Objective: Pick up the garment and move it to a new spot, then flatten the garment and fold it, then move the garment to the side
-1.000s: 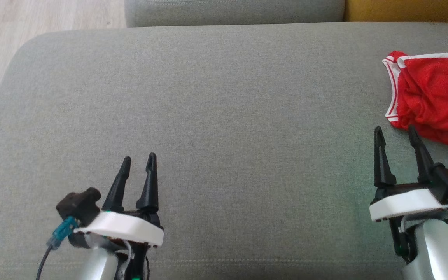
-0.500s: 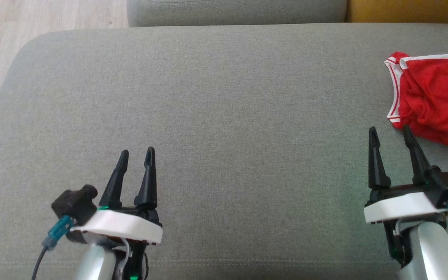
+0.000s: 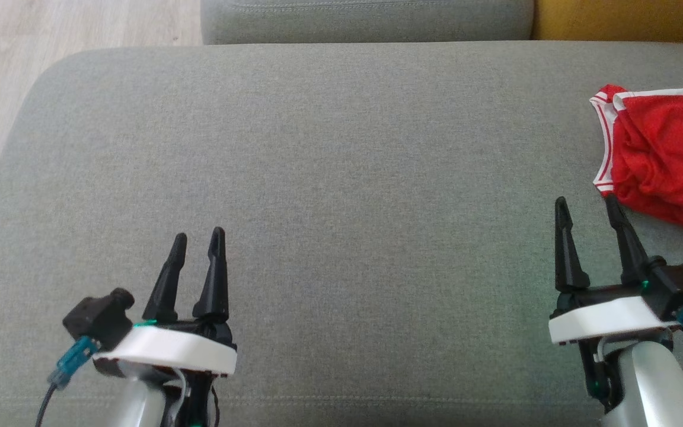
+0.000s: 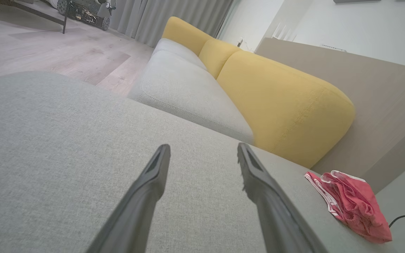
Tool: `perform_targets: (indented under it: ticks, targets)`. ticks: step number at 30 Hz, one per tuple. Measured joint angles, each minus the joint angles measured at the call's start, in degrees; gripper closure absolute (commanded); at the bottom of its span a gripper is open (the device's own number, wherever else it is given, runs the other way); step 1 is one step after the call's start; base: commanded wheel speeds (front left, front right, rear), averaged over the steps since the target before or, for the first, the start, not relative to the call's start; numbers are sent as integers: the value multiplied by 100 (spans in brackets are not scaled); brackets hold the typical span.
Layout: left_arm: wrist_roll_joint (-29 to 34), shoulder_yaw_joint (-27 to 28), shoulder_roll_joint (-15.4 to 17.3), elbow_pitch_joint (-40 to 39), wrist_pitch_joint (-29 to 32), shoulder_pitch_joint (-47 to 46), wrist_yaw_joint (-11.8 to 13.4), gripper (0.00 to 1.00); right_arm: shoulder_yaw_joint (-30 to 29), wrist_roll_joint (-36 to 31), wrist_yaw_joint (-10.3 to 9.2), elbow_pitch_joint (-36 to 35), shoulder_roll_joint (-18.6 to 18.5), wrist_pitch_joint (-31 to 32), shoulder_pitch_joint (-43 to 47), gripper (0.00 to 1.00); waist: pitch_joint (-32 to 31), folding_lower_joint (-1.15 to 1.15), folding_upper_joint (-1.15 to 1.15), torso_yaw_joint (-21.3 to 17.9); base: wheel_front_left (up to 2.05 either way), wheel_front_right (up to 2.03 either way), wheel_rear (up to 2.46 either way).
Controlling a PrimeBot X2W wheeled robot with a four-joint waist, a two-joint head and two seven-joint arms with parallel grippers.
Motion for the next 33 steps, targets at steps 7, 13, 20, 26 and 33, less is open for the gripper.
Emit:
perform_targets:
  ticks: [7,13,20,26,33]
  targets:
    - [-97,105,0,-167,0,9,-49,0,21,113,0,0,7,0,-1,0,0,0,0,3,0,0,0]
    - [-124,89,-5,319,37,270,-44,100,24,138,-1,467,14,27,241,100,-6,0,0,0,0,0,0]
    - [-509,111,-3,339,121,321,-45,100,11,605,-1,488,23,135,329,100,-32,0,0,-20,0,0,0]
    - [-818,155,1,353,196,321,-47,100,-25,1015,-1,485,25,240,328,100,-53,0,0,-36,0,0,0]
    - [-1137,194,8,396,294,320,-48,100,-59,1430,-1,480,26,332,328,100,-75,0,0,-52,0,0,0]
